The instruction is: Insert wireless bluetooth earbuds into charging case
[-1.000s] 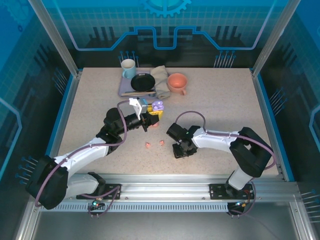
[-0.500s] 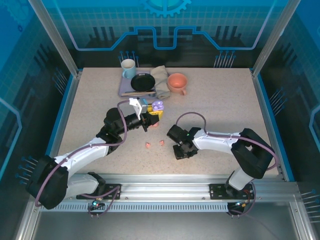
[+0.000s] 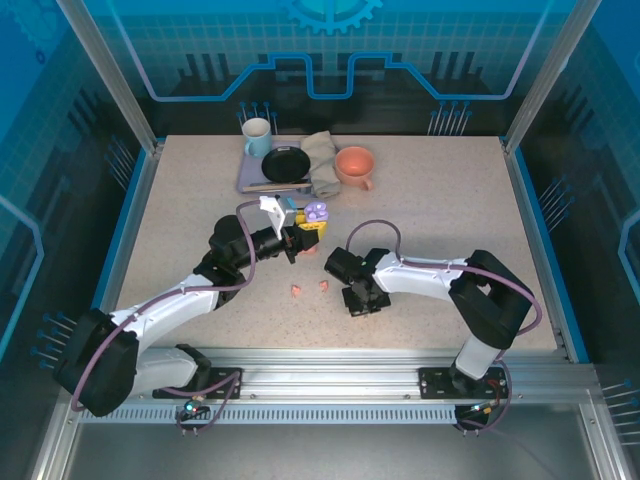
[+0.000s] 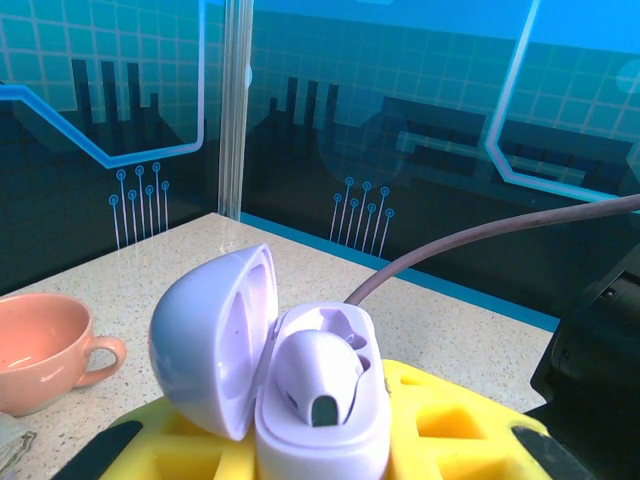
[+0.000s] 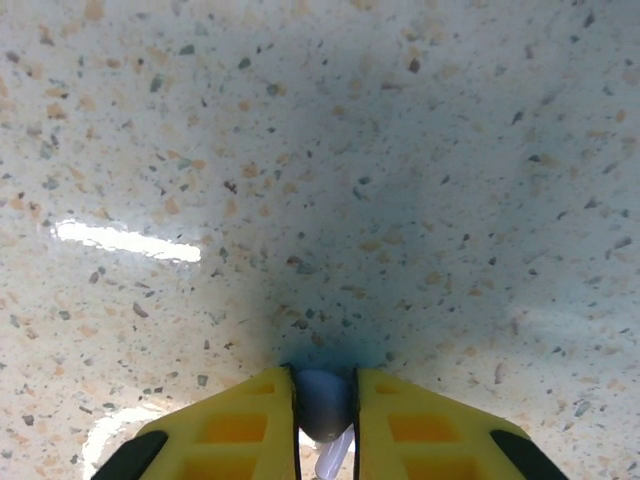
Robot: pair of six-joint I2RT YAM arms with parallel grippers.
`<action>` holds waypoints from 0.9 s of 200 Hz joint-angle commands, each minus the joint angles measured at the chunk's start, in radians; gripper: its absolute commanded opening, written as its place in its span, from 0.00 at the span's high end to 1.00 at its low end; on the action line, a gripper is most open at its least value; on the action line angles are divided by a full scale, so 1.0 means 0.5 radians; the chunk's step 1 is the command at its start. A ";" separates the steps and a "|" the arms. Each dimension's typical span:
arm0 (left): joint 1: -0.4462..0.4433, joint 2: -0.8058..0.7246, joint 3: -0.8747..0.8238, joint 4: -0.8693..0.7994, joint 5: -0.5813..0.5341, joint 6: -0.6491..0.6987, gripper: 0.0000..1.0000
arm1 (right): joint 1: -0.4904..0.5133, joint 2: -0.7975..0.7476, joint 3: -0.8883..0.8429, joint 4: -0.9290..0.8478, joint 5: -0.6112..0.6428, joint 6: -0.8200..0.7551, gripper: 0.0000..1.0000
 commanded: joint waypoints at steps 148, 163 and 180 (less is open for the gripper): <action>0.017 0.056 0.074 0.083 0.008 -0.020 1.00 | -0.240 0.274 0.260 -0.383 0.693 0.453 0.82; 0.019 0.053 0.077 0.080 0.004 -0.020 1.00 | -0.243 0.322 0.296 -0.378 0.671 0.455 0.82; 0.019 0.053 0.081 0.077 0.006 -0.018 1.00 | -0.246 0.321 0.295 -0.328 0.621 0.452 0.82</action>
